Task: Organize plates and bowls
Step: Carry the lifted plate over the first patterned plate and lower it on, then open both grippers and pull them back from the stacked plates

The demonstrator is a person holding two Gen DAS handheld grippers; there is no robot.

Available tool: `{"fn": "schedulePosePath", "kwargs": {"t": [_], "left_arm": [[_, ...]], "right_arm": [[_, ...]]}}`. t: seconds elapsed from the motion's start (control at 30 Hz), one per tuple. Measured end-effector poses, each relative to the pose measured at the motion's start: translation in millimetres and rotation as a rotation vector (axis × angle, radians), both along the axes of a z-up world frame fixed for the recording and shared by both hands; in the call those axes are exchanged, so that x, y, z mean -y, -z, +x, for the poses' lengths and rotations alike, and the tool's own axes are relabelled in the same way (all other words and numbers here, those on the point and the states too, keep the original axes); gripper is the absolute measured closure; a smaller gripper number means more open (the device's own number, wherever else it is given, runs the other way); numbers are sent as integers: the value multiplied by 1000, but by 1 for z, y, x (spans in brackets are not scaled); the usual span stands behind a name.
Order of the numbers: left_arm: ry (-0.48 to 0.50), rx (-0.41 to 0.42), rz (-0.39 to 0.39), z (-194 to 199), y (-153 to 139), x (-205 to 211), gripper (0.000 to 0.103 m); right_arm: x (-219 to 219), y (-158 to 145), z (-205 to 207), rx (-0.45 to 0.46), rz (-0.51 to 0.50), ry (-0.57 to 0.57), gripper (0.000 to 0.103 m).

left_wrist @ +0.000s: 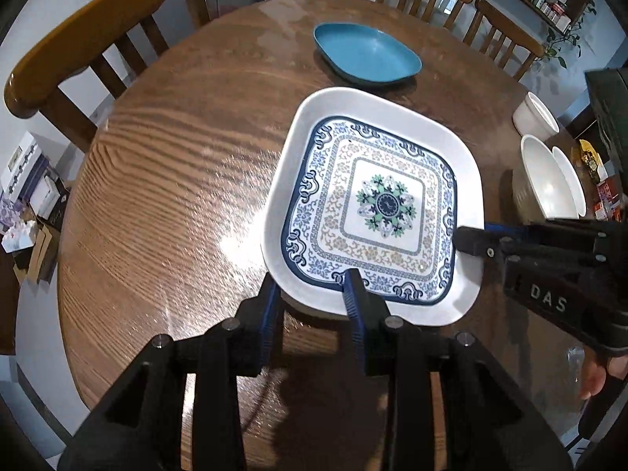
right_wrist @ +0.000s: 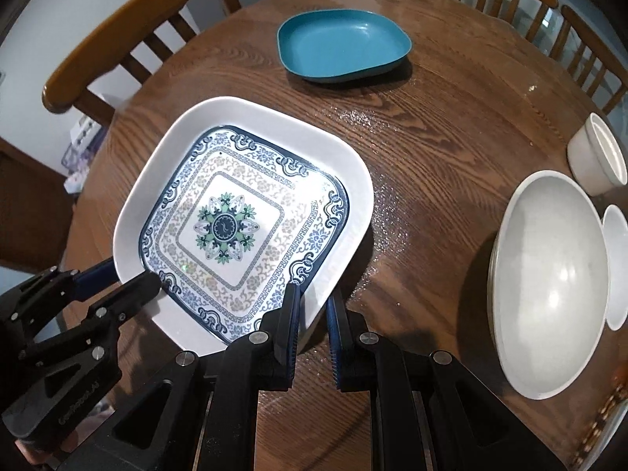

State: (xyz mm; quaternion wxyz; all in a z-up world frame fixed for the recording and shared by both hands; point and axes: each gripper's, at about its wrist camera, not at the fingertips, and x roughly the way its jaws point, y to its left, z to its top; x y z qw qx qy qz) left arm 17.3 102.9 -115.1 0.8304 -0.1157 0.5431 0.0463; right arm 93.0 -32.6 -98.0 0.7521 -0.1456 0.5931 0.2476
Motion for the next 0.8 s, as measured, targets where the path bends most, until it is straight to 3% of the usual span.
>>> {"fn": "schedulePosePath", "kwargs": {"t": [0.23, 0.53, 0.8], "left_arm": [[15, 0, 17, -5, 2, 4, 68], [61, 19, 72, 19, 4, 9, 68], [73, -5, 12, 16, 0, 5, 66]], "right_arm": [[-12, 10, 6, -9, -69, -10, 87], [-16, 12, 27, 8, -88, 44, 86], [-17, 10, 33, -17, -93, 45, 86]]}}
